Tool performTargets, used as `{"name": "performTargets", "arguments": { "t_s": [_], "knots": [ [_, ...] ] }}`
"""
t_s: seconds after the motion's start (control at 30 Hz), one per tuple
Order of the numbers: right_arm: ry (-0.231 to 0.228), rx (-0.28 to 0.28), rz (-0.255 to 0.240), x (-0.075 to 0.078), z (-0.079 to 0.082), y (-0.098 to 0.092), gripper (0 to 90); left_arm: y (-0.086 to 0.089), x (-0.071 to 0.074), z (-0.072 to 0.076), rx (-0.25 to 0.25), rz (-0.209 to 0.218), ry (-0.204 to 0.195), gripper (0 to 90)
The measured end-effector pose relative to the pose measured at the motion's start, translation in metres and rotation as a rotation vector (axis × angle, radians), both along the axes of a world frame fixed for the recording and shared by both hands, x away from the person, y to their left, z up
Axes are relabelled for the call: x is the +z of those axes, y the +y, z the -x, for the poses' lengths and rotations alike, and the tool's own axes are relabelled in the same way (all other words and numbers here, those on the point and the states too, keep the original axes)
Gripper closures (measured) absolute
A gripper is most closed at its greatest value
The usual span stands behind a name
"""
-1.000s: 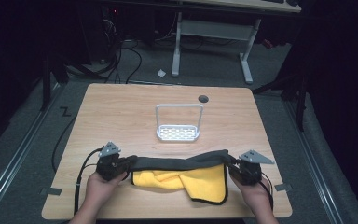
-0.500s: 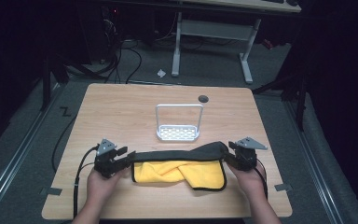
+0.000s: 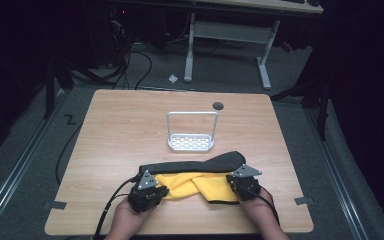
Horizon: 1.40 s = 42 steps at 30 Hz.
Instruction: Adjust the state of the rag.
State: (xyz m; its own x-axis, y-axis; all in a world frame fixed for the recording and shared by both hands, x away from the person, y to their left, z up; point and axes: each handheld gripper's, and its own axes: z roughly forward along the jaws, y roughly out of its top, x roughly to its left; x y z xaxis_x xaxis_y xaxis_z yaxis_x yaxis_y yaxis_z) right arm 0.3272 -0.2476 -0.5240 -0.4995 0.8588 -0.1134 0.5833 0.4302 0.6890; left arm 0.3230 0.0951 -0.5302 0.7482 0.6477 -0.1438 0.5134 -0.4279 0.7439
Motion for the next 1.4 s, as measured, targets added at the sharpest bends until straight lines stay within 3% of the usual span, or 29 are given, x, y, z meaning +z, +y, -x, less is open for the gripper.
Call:
{"name": "performTargets", "arguments": {
  "t_s": [0.2,0.27,0.37,0.47,0.57,0.67,0.77,0.83,0.93,1.03,1.1,1.23,1.33,1.4],
  "knots": [
    [-0.015,-0.092,0.018,0.0,-0.011,-0.026,90.0,0.014,0.0,-0.01,0.04,-0.026,-0.03,86.4],
    [-0.023,-0.116,0.025,-0.001,-0.016,-0.033,90.0,0.02,-0.002,-0.018,0.071,-0.019,-0.037,86.6],
    [-0.023,-0.137,0.011,-0.001,-0.019,-0.037,90.0,0.026,-0.003,-0.026,0.099,0.016,-0.011,87.4],
    [-0.019,-0.125,0.019,-0.001,-0.01,-0.035,90.0,0.026,-0.002,-0.017,0.1,-0.001,-0.012,87.8],
    [0.007,-0.105,-0.014,0.001,0.008,-0.035,90.0,0.034,0.002,-0.001,0.075,-0.008,0.033,87.8],
    [0.014,-0.086,-0.015,0.002,0.026,-0.034,90.0,0.041,0.002,0.014,0.058,-0.003,0.05,87.7],
    [-0.002,-0.087,-0.027,0.006,0.038,-0.036,85.5,0.045,0.006,0.018,0.066,-0.021,0.012,86.6],
    [-0.043,-0.109,-0.033,0.011,0.038,-0.04,79.6,0.049,0.009,0.013,0.107,-0.02,-0.047,82.8],
    [-0.069,-0.163,-0.062,0.013,0.031,-0.049,69.1,0.06,0.012,-0.006,0.177,0.013,-0.071,70.7],
    [-0.053,-0.194,-0.107,0.01,0.02,-0.059,62.2,0.064,0.014,-0.027,0.211,0.026,-0.089,59.3],
    [-0.042,-0.188,-0.142,0.01,0.013,-0.061,61.5,0.061,0.014,-0.036,0.22,-0.015,-0.134,54.9],
    [-0.016,-0.153,-0.181,0.007,0.004,-0.055,60.4,0.058,0.011,-0.052,0.246,-0.034,-0.125,49.7],
    [-0.02,-0.117,-0.174,0.008,0.004,-0.046,60.4,0.059,0.009,-0.056,0.273,-0.009,-0.1,49.2],
    [-0.015,-0.117,-0.162,0.007,0.003,-0.042,60.4,0.058,0.007,-0.058,0.274,-0.022,-0.099,48.1]
  ]
}}
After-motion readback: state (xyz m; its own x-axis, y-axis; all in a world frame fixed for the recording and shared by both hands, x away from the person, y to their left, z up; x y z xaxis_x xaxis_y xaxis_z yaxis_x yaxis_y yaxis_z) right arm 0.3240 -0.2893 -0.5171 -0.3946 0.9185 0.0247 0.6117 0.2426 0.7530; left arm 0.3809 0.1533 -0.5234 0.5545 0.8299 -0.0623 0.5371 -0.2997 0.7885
